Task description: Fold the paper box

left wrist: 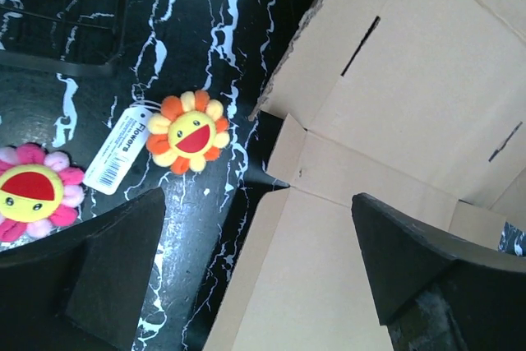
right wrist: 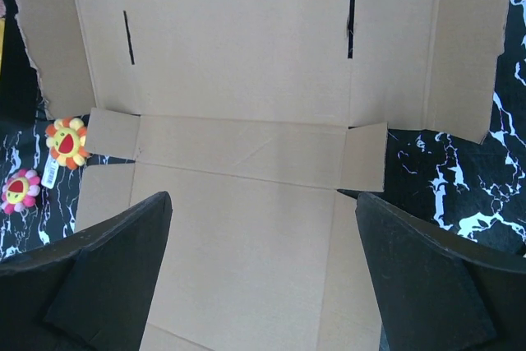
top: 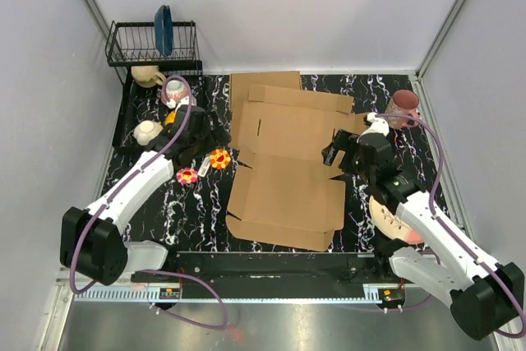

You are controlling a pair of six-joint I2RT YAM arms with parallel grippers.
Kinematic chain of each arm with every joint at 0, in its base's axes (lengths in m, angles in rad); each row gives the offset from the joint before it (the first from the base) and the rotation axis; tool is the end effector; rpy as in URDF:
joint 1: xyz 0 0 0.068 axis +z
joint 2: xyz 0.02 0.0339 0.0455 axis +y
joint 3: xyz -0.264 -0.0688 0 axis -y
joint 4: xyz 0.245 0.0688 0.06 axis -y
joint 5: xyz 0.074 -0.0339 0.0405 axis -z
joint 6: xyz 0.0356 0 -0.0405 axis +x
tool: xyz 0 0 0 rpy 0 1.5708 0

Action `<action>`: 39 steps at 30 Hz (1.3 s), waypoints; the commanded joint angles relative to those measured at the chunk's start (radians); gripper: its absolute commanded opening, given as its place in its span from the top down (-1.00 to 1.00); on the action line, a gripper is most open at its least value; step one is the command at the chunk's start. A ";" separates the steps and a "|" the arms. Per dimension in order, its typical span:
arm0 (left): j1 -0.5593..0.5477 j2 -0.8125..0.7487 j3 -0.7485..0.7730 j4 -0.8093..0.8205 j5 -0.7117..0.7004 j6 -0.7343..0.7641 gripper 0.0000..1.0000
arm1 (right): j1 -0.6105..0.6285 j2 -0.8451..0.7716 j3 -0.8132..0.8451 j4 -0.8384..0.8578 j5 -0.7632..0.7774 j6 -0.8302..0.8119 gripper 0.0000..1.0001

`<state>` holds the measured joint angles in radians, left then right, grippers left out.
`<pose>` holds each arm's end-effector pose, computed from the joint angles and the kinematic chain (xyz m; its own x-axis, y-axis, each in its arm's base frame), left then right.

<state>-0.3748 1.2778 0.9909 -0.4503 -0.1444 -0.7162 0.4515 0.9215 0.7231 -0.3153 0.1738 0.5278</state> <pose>0.2593 -0.0965 0.2810 -0.6446 -0.4446 -0.6220 -0.2122 0.8856 -0.4131 0.1893 0.0849 0.2807 -0.5302 0.2942 -0.7952 -0.0315 0.9304 0.3652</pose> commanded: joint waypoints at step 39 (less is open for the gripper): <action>0.054 0.623 0.378 0.321 0.348 0.368 0.03 | 0.003 -0.050 0.091 -0.065 -0.008 -0.005 -1.00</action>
<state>-0.3038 1.8988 1.3293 -0.1478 0.1551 -0.3916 0.4515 0.8734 0.7597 -0.3775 0.1661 0.5282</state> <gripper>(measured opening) 0.513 0.994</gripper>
